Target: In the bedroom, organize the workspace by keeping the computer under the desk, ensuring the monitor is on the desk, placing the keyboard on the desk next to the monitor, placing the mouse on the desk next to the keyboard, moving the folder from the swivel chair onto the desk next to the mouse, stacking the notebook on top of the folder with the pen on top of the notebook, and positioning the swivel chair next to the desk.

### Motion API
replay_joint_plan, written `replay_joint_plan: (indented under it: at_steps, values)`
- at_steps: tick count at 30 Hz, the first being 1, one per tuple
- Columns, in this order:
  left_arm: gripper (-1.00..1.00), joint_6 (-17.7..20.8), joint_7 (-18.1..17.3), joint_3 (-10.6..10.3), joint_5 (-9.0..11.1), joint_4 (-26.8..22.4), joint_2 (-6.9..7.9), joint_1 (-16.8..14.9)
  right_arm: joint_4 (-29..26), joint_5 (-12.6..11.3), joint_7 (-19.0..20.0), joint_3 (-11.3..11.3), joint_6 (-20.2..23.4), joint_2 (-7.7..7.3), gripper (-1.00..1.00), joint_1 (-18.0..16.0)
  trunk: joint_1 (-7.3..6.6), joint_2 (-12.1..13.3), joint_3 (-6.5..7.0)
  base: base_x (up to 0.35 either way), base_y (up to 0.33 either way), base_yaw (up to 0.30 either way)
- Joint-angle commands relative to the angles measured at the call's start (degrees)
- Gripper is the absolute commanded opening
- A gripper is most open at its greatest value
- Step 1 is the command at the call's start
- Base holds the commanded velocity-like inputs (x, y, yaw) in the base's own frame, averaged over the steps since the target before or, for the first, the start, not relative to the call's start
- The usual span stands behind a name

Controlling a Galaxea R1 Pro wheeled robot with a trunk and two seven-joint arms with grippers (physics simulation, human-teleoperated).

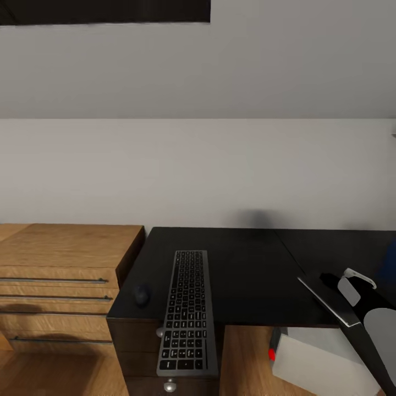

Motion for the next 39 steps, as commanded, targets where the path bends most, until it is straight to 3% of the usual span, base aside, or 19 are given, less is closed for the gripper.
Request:
replay_joint_plan:
  at_steps: [1, 39]
  values:
    - [1.0, -0.5, 0.3, -0.3, 0.6, -0.1, 0.08, 0.0, 0.7, -1.1, -0.5, -0.2, 0.4, 0.0, 1.0, 0.1, 0.0, 0.0, -0.06, -0.089, 0.075, 0.0]
    - [1.0, -0.4, 0.4, -0.3, 0.7, -0.1, 0.08, 0.0, 0.4, -1.2, -0.3, -0.1, 0.3, 0.11, 1.0, 0.0, 0.0, 0.0, -0.06, -0.026, 0.048, 0.0]
